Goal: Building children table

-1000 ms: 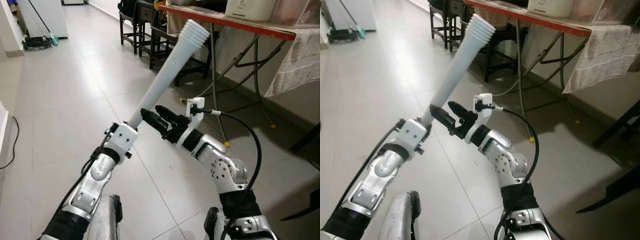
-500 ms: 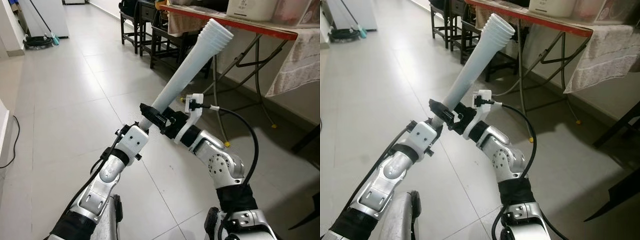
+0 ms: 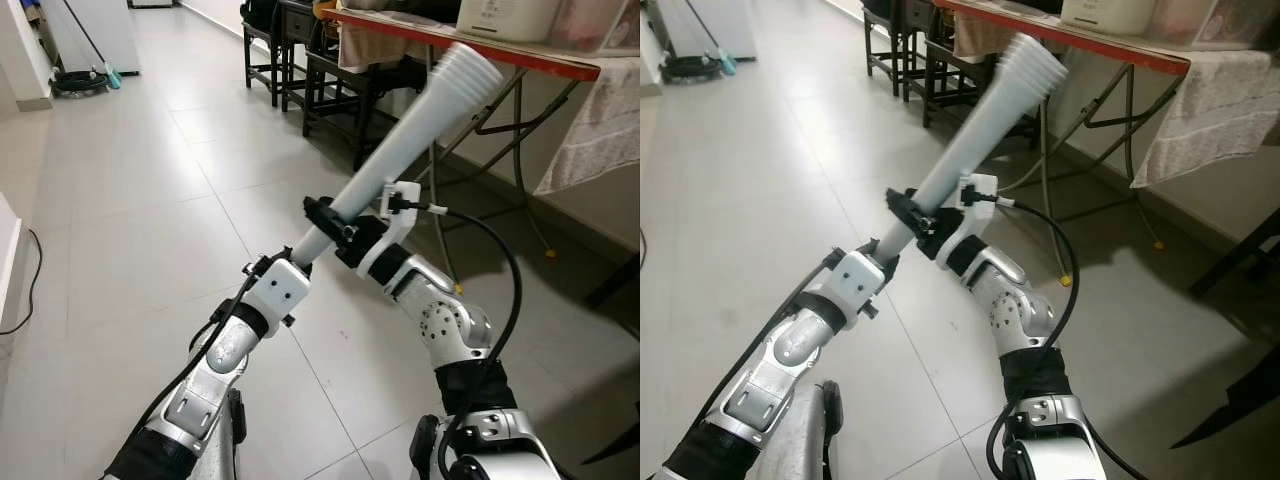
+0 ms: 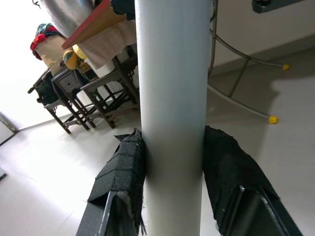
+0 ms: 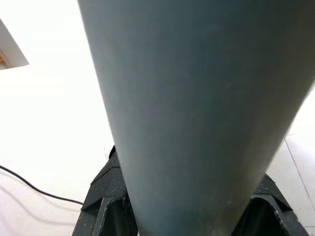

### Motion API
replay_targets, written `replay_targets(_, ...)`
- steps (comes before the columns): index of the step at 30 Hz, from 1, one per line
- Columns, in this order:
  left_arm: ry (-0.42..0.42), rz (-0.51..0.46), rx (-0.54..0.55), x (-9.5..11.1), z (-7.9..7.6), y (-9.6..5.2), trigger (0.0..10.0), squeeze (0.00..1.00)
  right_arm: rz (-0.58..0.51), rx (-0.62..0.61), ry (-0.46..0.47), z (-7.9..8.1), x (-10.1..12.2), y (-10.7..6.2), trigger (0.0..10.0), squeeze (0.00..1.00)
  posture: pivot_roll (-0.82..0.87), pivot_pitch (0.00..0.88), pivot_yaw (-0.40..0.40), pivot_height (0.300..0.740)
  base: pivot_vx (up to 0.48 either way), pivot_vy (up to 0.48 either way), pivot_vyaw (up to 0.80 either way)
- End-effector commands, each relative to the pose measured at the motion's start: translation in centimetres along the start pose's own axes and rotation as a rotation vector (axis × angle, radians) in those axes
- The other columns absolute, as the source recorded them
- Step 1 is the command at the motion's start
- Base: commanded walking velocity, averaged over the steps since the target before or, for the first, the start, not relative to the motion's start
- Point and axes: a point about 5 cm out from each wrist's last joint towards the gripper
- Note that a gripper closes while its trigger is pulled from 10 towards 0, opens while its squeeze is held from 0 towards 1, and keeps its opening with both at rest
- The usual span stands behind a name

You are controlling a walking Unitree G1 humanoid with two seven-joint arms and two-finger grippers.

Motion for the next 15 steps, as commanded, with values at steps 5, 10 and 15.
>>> replay_targets(5, -0.004, 0.006, -0.002, -0.2, -0.2, -0.2, 10.0, 0.0, -0.023, 0.022, 0.005, 0.5, 0.4, 0.4, 0.0, 0.0, 0.21, 0.0, -0.068, 0.424, 0.0, 0.0, 0.0)
replay_targets(10, -0.046, 0.097, 0.039, -1.7, 0.0, -0.6, 10.0, 0.0, -0.055, 0.017, 0.014, 0.5, 0.9, 0.4, 0.0, 0.0, 0.21, 0.0, -0.068, 0.424, 0.0, 0.0, 0.0)
replay_targets(15, -0.086, 0.152, 0.087, -3.0, 0.7, -1.1, 10.0, 1.0, -0.069, 0.022, 0.011, 0.6, 1.2, 0.5, 0.0, 0.0, 0.21, 0.0, -0.068, 0.424, 0.0, 0.0, 0.0)
Point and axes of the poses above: a point about 5 cm out from each wrist's last joint towards the gripper, its own y axis pointing out of the wrist towards the gripper, its own x axis along the axis of the wrist's last joint, z = x × y, and after that the axes turned 9 degrees about y, right-handed
